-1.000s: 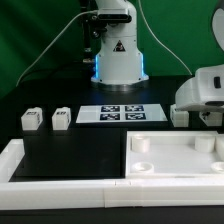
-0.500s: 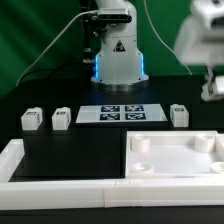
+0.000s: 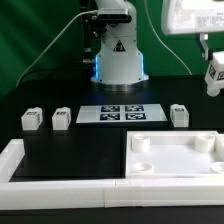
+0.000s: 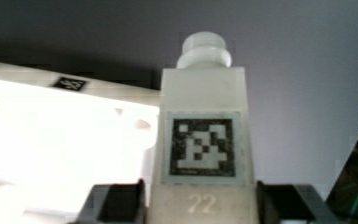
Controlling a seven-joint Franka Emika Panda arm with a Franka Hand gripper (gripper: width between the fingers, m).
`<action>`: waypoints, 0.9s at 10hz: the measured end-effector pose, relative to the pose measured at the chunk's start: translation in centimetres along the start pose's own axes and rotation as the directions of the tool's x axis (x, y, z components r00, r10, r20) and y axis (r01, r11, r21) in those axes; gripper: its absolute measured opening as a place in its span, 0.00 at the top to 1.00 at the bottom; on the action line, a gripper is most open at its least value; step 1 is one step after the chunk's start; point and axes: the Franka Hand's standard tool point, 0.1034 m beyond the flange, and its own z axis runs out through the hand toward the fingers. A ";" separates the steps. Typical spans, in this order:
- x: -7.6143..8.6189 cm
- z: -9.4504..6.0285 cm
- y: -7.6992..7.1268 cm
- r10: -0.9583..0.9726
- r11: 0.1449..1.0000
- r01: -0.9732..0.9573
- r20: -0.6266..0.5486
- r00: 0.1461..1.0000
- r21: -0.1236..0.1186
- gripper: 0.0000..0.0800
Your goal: Assemble one leg
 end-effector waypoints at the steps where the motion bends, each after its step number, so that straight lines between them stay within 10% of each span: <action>1: 0.1 -0.1 -0.4 0.007 1.000 -0.005 -0.063 0.998 0.019 0.63; 3: 0.8 -0.3 0.1 -0.017 1.000 0.018 -0.075 0.997 0.012 0.63; 7: 8.6 -3.4 3.4 -0.085 0.996 0.076 -0.219 0.972 -0.049 0.63; 9: 9.1 -3.6 3.1 -0.090 0.995 0.081 -0.223 0.971 -0.049 0.63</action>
Offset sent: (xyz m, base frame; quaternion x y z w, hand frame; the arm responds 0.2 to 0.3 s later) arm 0.0754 -0.0414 0.0405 -0.0744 0.1625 -0.0942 0.9794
